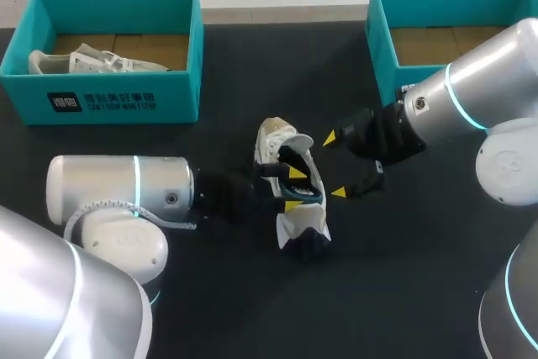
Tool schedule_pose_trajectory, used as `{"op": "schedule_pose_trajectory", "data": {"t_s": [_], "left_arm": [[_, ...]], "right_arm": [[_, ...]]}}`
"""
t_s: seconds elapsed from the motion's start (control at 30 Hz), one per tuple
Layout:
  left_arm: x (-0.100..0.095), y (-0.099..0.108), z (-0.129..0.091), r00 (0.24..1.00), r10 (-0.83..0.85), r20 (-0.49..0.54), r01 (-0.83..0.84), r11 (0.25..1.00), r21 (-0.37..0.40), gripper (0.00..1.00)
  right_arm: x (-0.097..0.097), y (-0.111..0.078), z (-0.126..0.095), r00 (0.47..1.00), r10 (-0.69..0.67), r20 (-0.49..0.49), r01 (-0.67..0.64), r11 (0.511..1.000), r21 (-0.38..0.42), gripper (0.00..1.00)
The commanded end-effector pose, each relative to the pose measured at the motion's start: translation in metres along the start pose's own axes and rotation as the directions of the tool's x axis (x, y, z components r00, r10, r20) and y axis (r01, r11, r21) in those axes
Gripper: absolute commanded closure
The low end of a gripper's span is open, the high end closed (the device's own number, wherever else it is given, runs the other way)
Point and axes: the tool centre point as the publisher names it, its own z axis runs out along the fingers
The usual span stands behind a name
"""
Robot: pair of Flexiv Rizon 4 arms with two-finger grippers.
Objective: Take the shoe out of the shoebox, open the shoe tongue, remove and reinsert the insole, then place the shoe into the shoebox
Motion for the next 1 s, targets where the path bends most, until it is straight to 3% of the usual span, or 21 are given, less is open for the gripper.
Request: {"op": "schedule_pose_trajectory", "data": {"t_s": [0.03, 0.37, 0.5, 0.7, 0.87, 1.0], "left_arm": [[-0.007, -0.005, -0.021, 1.0, -0.007, -0.03, 0.007, 1.0, 0.026, 0.0], [-0.024, -0.001, -0.032, 0.998, 0.004, -0.065, 0.0, 0.998, 0.06, 0.0], [-0.03, -0.001, -0.035, 0.994, 0.01, -0.113, 0.004, 0.992, 0.124, 0.0], [-0.05, 0.0, -0.05, 0.94, 0.07, -0.333, 0.005, 0.976, 0.219, 0.0], [-0.058, 0.0, -0.054, 0.819, 0.168, -0.548, 0.008, 0.953, 0.304, 0.0], [-0.057, -0.006, -0.053, 0.675, 0.244, -0.697, 0.019, 0.938, 0.346, 0.0]], "right_arm": [[0.001, 0.0, 0.001, 1.0, 0.0, 0.003, 0.0, 1.0, 0.001, 0.0], [0.001, 0.0, 0.001, 1.0, 0.0, 0.003, 0.0, 1.0, 0.001, 0.0], [0.001, 0.0, 0.001, 1.0, 0.0, 0.003, 0.0, 1.0, 0.001, 0.0], [0.001, 0.0, 0.001, 1.0, 0.0, 0.003, 0.0, 1.0, 0.001, 0.0], [0.001, 0.0, 0.001, 1.0, 0.0, 0.003, 0.0, 1.0, 0.001, 0.0], [0.001, 0.0, 0.001, 1.0, 0.0, 0.003, 0.0, 1.0, 0.001, 0.0]]}}
